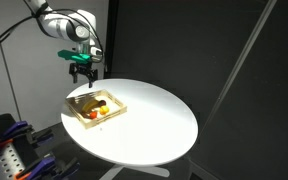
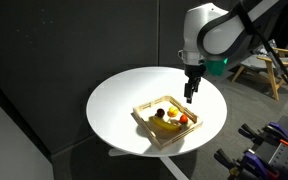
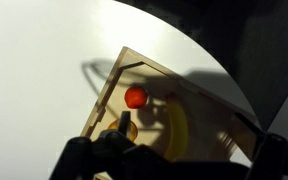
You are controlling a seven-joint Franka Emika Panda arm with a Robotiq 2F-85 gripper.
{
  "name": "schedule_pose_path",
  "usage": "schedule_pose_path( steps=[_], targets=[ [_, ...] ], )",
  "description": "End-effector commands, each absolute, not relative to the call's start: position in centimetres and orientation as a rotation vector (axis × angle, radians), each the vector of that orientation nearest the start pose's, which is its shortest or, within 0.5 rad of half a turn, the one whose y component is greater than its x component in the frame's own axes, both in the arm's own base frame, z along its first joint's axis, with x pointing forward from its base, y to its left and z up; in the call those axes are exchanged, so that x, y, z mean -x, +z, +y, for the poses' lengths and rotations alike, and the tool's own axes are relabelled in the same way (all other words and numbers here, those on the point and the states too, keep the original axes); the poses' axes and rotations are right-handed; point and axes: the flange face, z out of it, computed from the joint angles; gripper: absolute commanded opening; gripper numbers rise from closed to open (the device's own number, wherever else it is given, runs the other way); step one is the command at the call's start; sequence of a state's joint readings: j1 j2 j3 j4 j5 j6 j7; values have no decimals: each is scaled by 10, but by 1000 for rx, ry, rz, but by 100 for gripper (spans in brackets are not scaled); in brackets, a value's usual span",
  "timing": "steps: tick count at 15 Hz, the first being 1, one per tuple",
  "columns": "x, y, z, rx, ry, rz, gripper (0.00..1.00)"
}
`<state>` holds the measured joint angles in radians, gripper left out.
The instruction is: Remove the banana from the box
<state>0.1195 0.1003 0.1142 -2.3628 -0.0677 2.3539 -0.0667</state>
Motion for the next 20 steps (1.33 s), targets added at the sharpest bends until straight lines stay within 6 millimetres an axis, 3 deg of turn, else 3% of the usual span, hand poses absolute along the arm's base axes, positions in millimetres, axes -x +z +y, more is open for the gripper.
schedule_pose_path(
  steps=[1, 11, 20],
  targets=[
    [-485, 263, 128, 3138, 112, -607, 100],
    [-491, 219, 167, 3130, 4, -728, 100],
    [-516, 182, 174, 3151, 100, -542, 100]
  ],
)
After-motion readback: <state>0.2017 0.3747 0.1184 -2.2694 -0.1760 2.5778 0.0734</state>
